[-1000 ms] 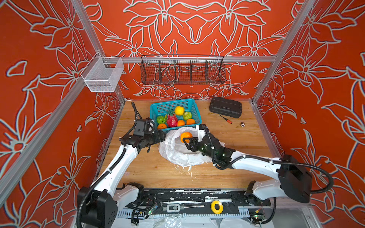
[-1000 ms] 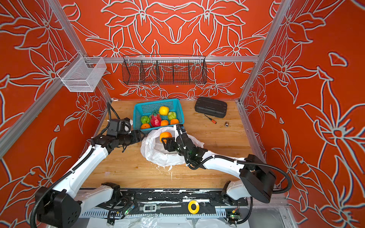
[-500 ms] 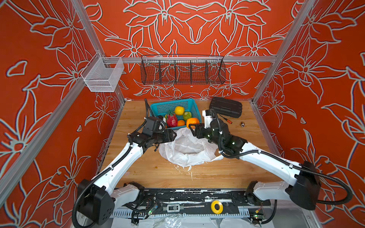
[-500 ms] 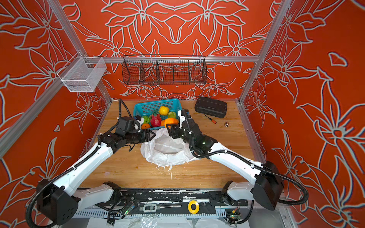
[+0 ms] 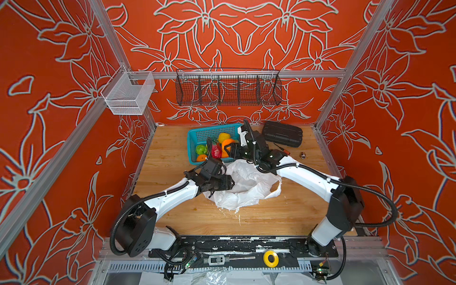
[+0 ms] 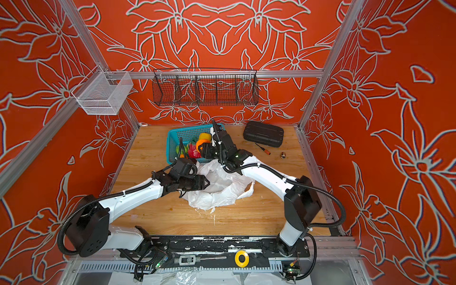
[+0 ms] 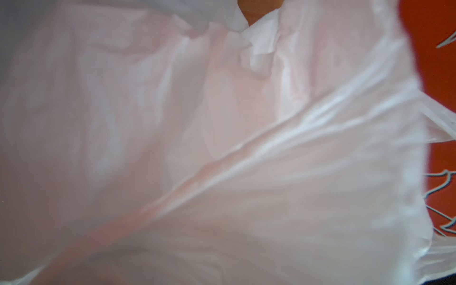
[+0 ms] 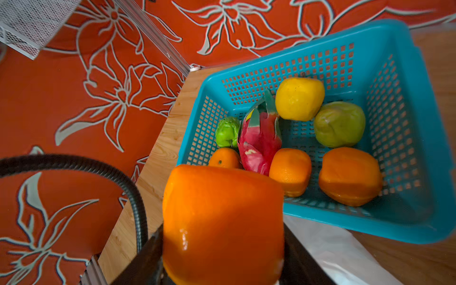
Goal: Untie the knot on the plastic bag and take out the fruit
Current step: 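Carry the orange fruit over the teal basket with the right gripper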
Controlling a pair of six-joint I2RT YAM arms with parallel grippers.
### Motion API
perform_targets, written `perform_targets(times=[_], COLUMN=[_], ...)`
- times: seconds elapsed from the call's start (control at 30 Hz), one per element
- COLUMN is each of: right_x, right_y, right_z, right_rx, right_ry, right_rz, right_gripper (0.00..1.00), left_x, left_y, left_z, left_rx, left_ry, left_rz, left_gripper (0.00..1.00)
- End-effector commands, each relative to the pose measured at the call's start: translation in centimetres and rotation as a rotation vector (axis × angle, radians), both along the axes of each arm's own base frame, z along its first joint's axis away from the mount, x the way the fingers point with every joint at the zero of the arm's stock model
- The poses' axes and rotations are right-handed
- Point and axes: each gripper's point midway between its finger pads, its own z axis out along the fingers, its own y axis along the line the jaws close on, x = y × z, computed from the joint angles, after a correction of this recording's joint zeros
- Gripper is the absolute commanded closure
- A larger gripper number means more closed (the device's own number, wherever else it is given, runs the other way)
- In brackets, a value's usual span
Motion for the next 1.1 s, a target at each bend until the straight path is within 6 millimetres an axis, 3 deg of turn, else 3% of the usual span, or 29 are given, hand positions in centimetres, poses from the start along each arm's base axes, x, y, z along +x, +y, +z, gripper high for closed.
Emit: perform_targets(times=[0.0,0.1,0.27,0.5,0.53,0.7,0.83,0.97,1.07], right_x=[1.6,3.2,5.2,6.8,7.0,8.0,8.0,7.5,6.9], right_y=[0.4,0.6,1.6,3.9,4.4,6.8,9.3,11.9,13.9], right_z=[1.1,0.5,-0.7,-2.7,-3.1,-4.2,-5.0,-5.6,-7.4], right_rx=[0.031,0.021,0.01,0.006,0.01,0.027,0.014,-0.021,-0.072], right_ry=[-0.005,-0.002,0.024,0.05,0.059,0.088,0.095,0.077,0.09], right_rz=[-0.03,-0.052,-0.035,0.01,0.017,0.045,0.07,0.097,0.12], right_gripper=[0.55,0.55,0.55,0.55,0.55,0.55,0.56,0.56,0.56], left_x=[0.4,-0.1,-0.8,-2.4,-2.7,-3.2,-3.3,-3.3,-3.1], left_y=[-2.4,-2.7,-1.0,4.3,5.5,11.3,14.7,16.0,16.4], left_z=[1.3,1.7,3.4,8.6,10.1,12.8,13.3,13.2,12.9], left_rx=[-0.069,-0.062,-0.033,0.015,0.007,0.06,0.058,0.067,0.08], left_ry=[-0.044,-0.06,-0.118,-0.282,-0.328,-0.439,-0.409,-0.378,-0.357], left_rz=[-0.018,-0.027,-0.006,0.109,0.142,0.29,0.361,0.368,0.369], left_gripper=[0.31,0.27,0.14,0.11,0.12,0.13,0.13,0.13,0.13])
